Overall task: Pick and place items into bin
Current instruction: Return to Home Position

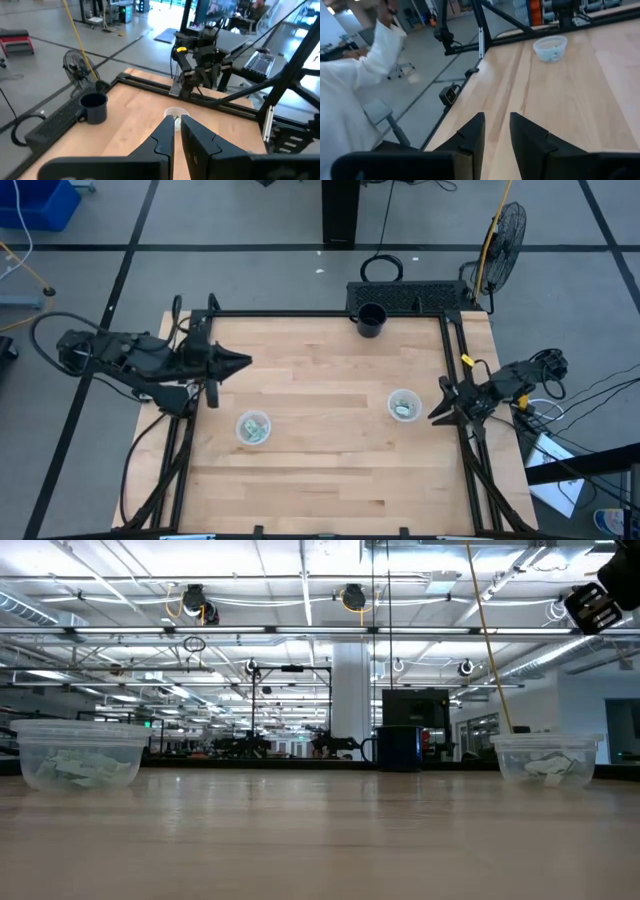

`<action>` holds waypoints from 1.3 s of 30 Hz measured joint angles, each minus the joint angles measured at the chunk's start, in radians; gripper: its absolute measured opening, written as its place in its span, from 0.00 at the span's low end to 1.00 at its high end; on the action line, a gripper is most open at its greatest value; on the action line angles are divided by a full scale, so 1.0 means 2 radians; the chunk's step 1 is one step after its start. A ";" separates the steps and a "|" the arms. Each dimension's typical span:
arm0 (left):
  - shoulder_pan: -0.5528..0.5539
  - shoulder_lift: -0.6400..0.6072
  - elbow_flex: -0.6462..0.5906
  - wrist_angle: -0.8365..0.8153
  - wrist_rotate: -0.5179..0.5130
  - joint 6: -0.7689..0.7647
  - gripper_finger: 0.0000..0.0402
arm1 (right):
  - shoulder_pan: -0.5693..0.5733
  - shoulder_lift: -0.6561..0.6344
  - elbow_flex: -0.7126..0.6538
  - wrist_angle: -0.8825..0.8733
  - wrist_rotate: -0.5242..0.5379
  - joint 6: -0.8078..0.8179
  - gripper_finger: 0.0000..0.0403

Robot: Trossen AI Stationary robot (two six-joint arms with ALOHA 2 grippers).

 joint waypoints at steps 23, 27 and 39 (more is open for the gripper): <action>0.000 -0.302 -0.445 0.336 0.024 0.022 0.09 | 0.000 -0.015 -0.076 0.103 -0.001 -0.013 0.21; 0.000 -0.322 -0.473 0.347 0.032 0.025 0.09 | 0.000 -0.015 -0.106 0.135 -0.001 -0.012 0.21; 0.000 -0.334 -0.584 0.477 0.030 0.026 0.09 | 0.000 -0.015 -0.117 0.166 -0.001 -0.007 0.20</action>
